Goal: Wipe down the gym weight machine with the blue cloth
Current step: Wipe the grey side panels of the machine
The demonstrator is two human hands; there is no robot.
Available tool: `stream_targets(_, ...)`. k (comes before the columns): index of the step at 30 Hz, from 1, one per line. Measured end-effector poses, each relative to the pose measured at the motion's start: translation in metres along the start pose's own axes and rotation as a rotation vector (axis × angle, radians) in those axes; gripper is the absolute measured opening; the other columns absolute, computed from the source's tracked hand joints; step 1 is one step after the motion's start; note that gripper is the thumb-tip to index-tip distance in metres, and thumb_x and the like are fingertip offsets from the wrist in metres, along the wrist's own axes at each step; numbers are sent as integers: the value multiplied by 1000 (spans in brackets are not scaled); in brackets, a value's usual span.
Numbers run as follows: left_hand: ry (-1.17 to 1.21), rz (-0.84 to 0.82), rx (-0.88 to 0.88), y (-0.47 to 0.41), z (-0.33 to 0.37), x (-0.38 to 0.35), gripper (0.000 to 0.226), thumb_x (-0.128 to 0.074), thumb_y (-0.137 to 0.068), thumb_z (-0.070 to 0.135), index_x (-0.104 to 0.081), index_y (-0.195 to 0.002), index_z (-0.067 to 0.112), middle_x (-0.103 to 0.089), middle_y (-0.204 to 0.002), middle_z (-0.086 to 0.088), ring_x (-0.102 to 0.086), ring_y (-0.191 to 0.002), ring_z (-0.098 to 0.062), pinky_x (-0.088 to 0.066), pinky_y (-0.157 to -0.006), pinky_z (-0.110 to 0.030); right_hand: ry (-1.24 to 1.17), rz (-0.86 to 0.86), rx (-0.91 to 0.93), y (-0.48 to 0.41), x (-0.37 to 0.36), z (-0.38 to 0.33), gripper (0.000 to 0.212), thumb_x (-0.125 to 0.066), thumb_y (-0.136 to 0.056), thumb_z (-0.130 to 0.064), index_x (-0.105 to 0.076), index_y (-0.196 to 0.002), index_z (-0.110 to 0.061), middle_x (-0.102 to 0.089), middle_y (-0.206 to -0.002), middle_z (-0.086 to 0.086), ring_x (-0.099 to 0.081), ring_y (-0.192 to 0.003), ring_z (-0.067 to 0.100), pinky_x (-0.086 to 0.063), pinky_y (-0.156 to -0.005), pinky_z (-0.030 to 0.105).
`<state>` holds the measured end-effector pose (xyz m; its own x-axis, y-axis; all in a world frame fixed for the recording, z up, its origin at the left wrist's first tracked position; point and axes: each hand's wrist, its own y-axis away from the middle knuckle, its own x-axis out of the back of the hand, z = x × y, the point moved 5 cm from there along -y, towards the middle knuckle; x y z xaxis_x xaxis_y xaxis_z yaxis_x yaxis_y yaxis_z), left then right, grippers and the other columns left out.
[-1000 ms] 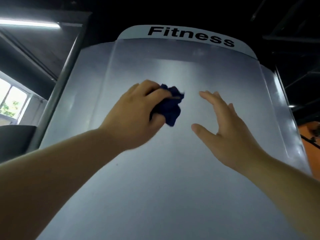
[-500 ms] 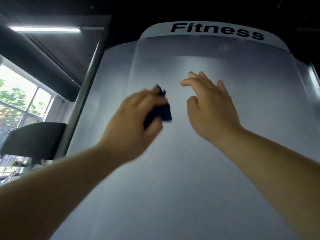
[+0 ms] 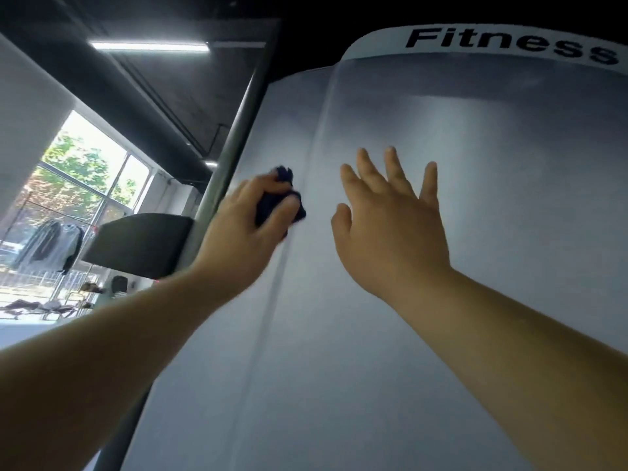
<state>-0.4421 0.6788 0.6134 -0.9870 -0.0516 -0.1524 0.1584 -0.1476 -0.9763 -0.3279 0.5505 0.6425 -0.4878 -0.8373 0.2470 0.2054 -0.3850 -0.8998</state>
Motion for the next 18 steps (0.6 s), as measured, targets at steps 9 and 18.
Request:
stream_targets(9,-172,-198,-225,63,-19,19,36,-48,-95,49,-44,-130,43,-38,-147,24,-38,-134,0,-32,-109,-17,19,38,-11,1,-3,-4,57,-16,-103,-36,-14,-157,-19,-5,-165,3,2,-152,23,4,-118,53)
stream_targets(18,72,25,169,43,-41,29,24,-55,-91,50,-46,-110,61,-53,-131,11,-58,-97,6,-51,-78,-13,-7,100,43,21,-17,-20,65,-12,-95,-41,-36,-151,-20,-27,-160,6,-19,-150,26,-8,-119,52)
